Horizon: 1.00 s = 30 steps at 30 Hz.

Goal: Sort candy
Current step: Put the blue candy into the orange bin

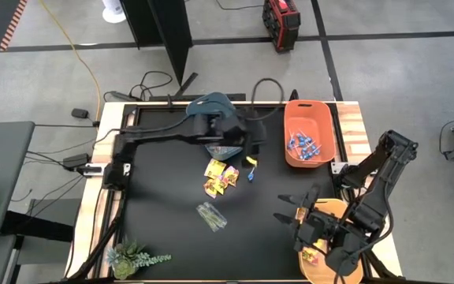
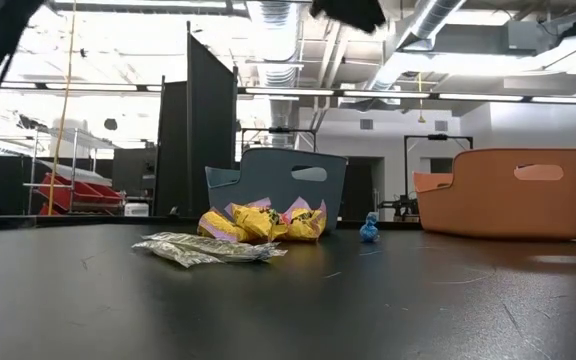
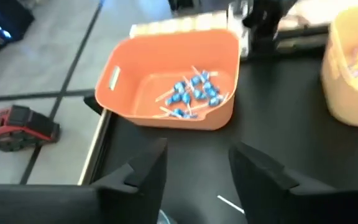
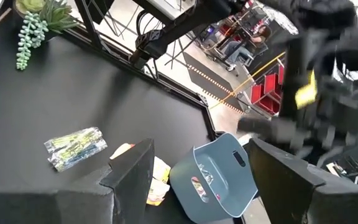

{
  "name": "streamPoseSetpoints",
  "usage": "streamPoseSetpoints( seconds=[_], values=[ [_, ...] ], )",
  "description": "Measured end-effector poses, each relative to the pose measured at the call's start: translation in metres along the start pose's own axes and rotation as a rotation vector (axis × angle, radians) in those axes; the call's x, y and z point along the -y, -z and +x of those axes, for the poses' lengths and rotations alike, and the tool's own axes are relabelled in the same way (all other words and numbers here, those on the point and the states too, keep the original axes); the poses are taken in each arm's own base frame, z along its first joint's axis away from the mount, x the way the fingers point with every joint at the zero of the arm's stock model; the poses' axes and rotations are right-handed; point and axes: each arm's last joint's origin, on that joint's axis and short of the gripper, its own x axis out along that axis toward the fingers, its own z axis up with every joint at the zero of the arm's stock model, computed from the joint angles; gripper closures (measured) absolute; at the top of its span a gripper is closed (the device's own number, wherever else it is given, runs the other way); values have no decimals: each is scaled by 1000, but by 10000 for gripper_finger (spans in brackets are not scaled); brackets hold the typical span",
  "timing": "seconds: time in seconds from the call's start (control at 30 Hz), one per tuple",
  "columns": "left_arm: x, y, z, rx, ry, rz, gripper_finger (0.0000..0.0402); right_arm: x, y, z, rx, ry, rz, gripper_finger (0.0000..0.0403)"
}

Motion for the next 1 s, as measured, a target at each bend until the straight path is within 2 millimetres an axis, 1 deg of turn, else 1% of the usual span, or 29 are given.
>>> streamPoseSetpoints(
  seconds=[0.13, 0.2, 0.3, 0.33, 0.4, 0.47, 0.57, 0.63, 0.73, 0.8, 0.87, 0.93, 1.0],
  values=[
    [2, 2, -45, 120, 6, -29, 285, 0, 0, 1, 0, 2, 10, 127],
    [4, 11, -64, 192, 9, -43, 324, 1, 0, 2, -4, 6, 13, 127],
    [9, 37, -87, 287, 17, -70, 384, 3, 0, 8, -16, 20, 18, 127],
    [10, 48, -95, 319, 21, -90, 392, 4, 0, 10, -20, 25, 21, 127],
    [12, 72, -110, 360, 27, -134, 395, 6, 0, 15, -32, 30, 36, 127],
    [15, 99, -119, 376, 20, -184, 399, 9, 1, 24, -59, -2, 68, 127],
    [25, 141, -120, 380, 6, -259, 400, 15, 4, 46, -130, -96, 128, 127],
    [31, 166, -118, 400, 14, -298, 400, 21, 9, 67, -195, -159, 165, 127],
    [37, 192, -120, 477, 36, -350, 400, 27, 22, 100, -328, -252, 170, 127],
    [41, 208, -119, 495, 44, -369, 400, 30, 34, 123, -420, -326, 158, 127],
    [43, 221, -117, 483, 50, -376, 400, 28, 45, 147, -497, -418, 125, 127],
    [43, 227, -119, 495, 56, -390, 400, 24, 59, 169, -570, -493, 80, 127],
    [42, 229, -122, 490, 60, -400, 400, 18, 74, 190, -646, -547, 43, 127]
  ],
)
